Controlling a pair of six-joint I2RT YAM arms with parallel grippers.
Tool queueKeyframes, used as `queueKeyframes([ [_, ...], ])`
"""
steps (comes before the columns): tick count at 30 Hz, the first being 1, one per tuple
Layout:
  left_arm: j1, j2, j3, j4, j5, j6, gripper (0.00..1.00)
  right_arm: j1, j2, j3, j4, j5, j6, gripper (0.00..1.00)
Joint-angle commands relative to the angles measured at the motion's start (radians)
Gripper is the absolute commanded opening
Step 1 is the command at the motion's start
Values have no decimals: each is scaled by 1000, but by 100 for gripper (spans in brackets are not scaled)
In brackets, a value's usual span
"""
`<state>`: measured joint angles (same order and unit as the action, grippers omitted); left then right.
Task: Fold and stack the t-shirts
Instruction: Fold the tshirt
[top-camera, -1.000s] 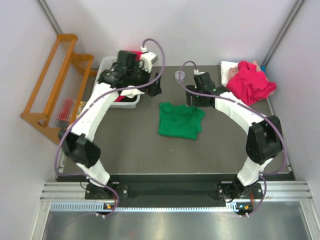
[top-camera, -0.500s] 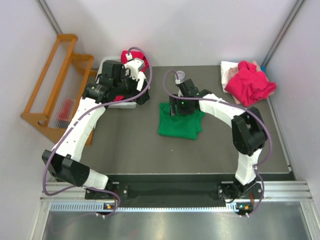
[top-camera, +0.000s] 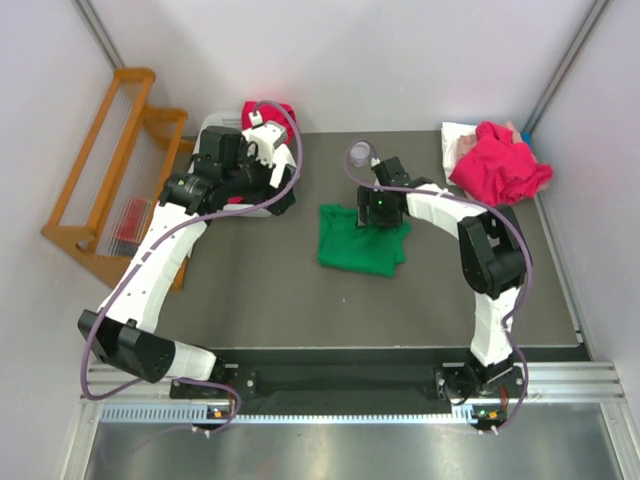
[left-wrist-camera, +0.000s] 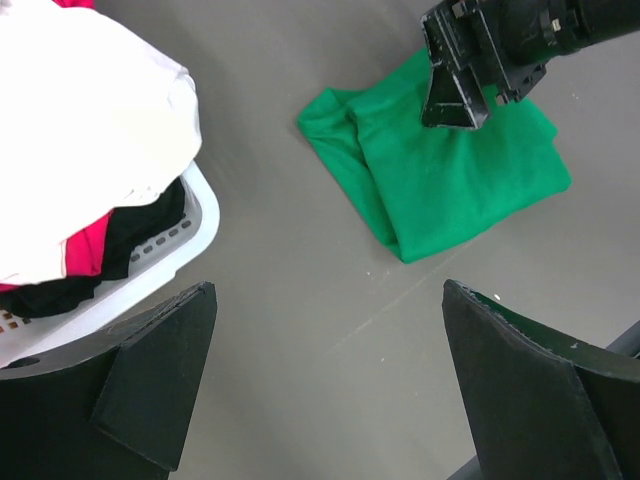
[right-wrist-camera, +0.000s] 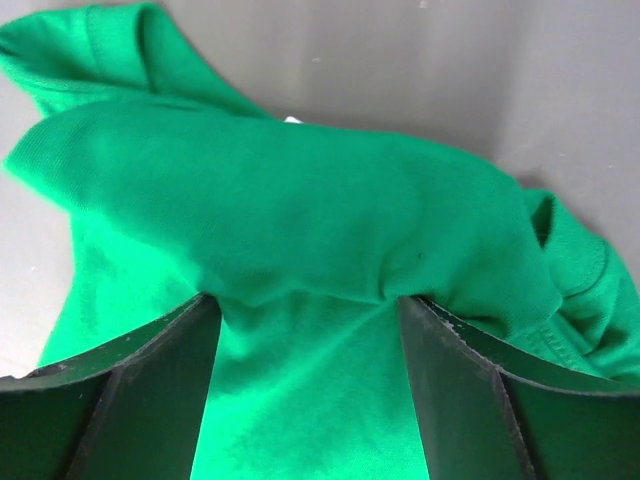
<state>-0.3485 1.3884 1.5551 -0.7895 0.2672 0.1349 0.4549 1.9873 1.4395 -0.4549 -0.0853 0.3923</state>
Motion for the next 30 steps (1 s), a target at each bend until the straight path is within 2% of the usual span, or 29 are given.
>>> queueKeyframes([
  [1, 2, -31, 5, -13, 7, 11, 99, -31, 13, -31, 62, 22, 13, 71],
  [6, 0, -23, 40, -60, 47, 3, 99, -45, 16, -30, 56, 13, 16, 71],
  [9, -15, 7, 75, -79, 86, -11, 99, -48, -56, -15, 41, -23, 23, 73],
  [14, -128, 64, 85, -82, 93, -29, 99, -65, -200, 10, -5, -37, 39, 77],
  [19, -219, 158, 31, -65, 84, -70, 99, -117, -300, -86, -19, 21, 68, 79],
  [26, -294, 287, -7, -20, 59, -107, 99, -157, -286, -253, 47, 7, 89, 80],
  [30, -320, 376, -7, -36, 58, -112, 99, -160, -259, -268, 65, -39, 105, 80],
])
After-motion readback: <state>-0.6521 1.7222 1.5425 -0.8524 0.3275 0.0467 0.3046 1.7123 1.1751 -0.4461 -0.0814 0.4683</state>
